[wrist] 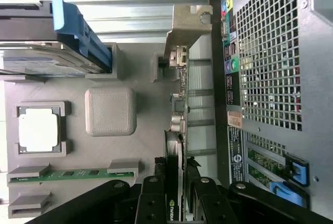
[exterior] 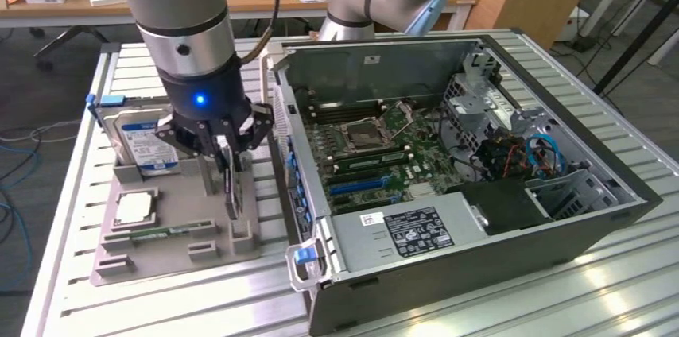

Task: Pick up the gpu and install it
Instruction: 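Pick up the gpu and move the gpu toward the slot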

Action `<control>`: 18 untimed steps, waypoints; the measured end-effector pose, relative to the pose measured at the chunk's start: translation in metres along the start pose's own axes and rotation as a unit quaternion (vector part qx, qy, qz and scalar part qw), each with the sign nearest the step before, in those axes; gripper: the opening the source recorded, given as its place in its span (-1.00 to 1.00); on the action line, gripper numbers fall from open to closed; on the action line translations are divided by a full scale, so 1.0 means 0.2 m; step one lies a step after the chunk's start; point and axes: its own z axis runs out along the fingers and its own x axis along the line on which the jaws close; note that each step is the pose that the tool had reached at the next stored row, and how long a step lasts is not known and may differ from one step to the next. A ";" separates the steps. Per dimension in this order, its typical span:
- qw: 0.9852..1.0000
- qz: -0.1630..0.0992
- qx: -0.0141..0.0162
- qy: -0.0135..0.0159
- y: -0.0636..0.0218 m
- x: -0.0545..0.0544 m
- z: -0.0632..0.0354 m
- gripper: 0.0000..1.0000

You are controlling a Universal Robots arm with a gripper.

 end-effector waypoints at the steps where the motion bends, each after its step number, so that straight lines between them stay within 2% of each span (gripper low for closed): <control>1: 1.000 0.000 0.000 0.000 0.001 0.00 -0.015 -0.47; 6: 1.000 0.000 0.000 0.000 0.004 -0.01 -0.086 -0.47; 18: 1.000 0.000 0.000 0.000 0.004 -0.01 -0.088 -0.48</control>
